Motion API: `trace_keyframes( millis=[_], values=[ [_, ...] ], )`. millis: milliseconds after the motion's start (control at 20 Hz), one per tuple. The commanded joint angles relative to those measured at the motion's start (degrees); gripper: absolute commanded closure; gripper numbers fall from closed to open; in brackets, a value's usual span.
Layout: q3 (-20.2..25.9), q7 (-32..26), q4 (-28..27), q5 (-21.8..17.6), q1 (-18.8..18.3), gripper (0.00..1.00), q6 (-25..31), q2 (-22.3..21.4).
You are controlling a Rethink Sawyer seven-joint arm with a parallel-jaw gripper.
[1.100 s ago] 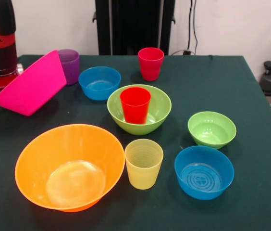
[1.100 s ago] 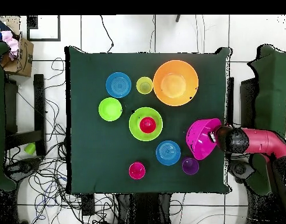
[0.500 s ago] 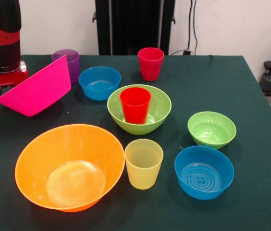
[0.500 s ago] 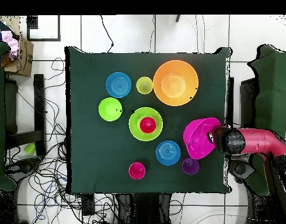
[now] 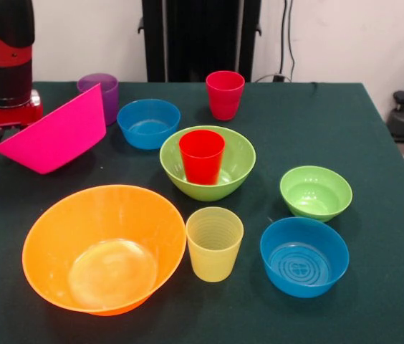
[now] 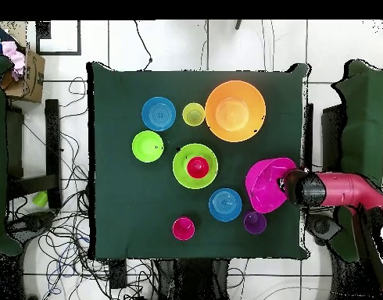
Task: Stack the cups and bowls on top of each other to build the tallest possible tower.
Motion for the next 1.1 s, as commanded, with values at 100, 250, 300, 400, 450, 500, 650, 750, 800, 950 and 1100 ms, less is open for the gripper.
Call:
trace_keyframes(
  millis=[100, 250, 300, 400, 450, 500, 650, 750, 800, 950, 1100],
  values=[
    [-4.68, -4.81, 4.83, -2.64, 2.87, 1.00, 2.37, 3.20],
    [-4.84, -5.62, 4.52, -1.45, 3.45, 1.00, 4.48, 2.99],
    [-4.94, -6.05, 4.47, -1.08, 3.67, 1.00, 5.25, 2.78],
    [-5.22, -5.99, 4.38, -0.76, 4.27, 1.00, 5.89, 2.42],
    [-5.40, -5.72, 4.35, -0.64, 4.59, 1.00, 5.98, 2.27],
    [-5.61, -5.39, 4.35, -0.37, 5.03, 1.00, 6.32, 2.01],
    [-5.78, -5.06, 4.43, 0.88, 5.66, 1.00, 6.78, 1.70],
    [-5.84, -5.26, 4.35, 1.90, 6.21, 1.00, 7.70, 1.48],
    [-5.94, -5.33, 4.24, 2.37, 6.51, 1.00, 8.23, 1.37],
    [-5.92, -5.10, 4.21, 3.61, 7.14, 1.00, 8.89, 1.05],
    [-5.62, -4.41, 4.73, 4.67, 7.21, 1.00, 7.98, 0.80]
  ],
)
